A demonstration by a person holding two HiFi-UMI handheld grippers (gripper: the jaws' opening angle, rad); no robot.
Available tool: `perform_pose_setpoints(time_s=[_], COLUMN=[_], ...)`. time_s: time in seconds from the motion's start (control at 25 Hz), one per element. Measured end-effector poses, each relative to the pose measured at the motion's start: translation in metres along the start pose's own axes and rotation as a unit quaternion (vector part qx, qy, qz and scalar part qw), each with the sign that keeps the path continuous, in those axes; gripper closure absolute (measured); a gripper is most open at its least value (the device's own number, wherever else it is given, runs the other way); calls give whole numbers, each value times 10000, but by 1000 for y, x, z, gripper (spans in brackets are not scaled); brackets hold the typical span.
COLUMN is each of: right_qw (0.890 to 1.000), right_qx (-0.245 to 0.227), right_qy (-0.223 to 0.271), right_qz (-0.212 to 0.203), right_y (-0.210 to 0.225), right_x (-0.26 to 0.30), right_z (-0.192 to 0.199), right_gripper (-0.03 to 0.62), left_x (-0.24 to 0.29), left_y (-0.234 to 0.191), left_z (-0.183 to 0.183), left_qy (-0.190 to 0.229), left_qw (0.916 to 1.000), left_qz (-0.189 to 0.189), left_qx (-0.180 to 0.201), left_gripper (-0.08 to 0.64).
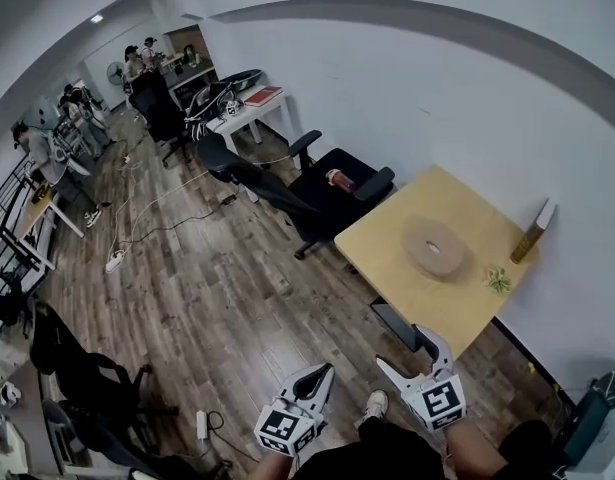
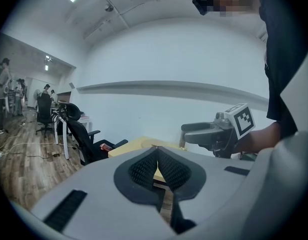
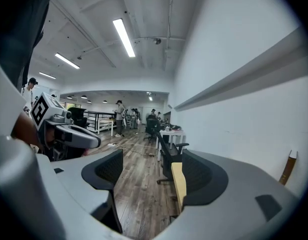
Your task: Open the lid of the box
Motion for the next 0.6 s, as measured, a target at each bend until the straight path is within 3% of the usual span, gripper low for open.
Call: perform_pose_setpoints(time_s=[0.48, 0.6], right_qw=[9998, 9998], right_qx=[-204, -188], right_qy=[23, 17], right_qz=[-42, -6], right_y=[81, 97], right_x=[35, 38], right_z=[13, 16], right_gripper=[216, 215], left_x=[103, 121], left_y=[-12, -13], left_z=[-30, -35], left_qy=[-129, -86], left_qw=[9994, 9995], left_qz=[269, 312], left_qx=[178, 62], left_gripper=[541, 541])
Point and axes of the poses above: the fingertips, and each gripper's own axes: x forward along the fingers, y to its right, z out of its underside, the point moved 9 cm from there along -x, backward along the fingers, and after that the axes turned 12 degrees about -x, right-handed, at the moved point
